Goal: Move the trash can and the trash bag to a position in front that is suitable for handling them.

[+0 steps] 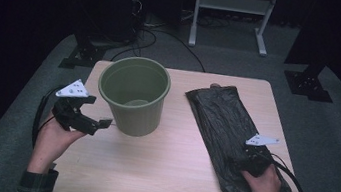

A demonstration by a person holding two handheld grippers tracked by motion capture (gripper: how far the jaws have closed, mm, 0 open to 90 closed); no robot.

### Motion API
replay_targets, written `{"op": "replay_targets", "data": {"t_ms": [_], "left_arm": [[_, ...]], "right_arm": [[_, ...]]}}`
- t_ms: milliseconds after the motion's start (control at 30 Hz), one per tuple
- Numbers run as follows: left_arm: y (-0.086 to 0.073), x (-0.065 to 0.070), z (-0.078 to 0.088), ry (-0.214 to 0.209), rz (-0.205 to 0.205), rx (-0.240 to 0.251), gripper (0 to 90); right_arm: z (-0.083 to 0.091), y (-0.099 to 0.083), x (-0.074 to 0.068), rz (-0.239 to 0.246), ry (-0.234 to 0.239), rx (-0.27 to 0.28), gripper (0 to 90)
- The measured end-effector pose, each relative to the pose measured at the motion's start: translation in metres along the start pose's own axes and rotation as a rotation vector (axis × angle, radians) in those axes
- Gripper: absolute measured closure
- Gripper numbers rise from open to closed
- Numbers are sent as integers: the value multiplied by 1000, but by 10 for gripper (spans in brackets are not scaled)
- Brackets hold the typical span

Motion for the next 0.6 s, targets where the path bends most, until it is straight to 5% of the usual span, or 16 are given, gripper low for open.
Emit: {"op": "replay_targets", "data": {"t_ms": [600], "left_arm": [[45, -42, -12, 40, 8, 19, 0]], "right_arm": [[0, 0, 0, 0, 0, 0, 109]]}}
Point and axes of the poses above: each handheld gripper's, and its own axes: z roughly backward along the jaws, y roughly out of its top, x roughly to its right, the point moved 8 cm from there along -z, roughly forward along the jaws, and after that the axes turned 10 degrees about y, right-handed, at the moved point
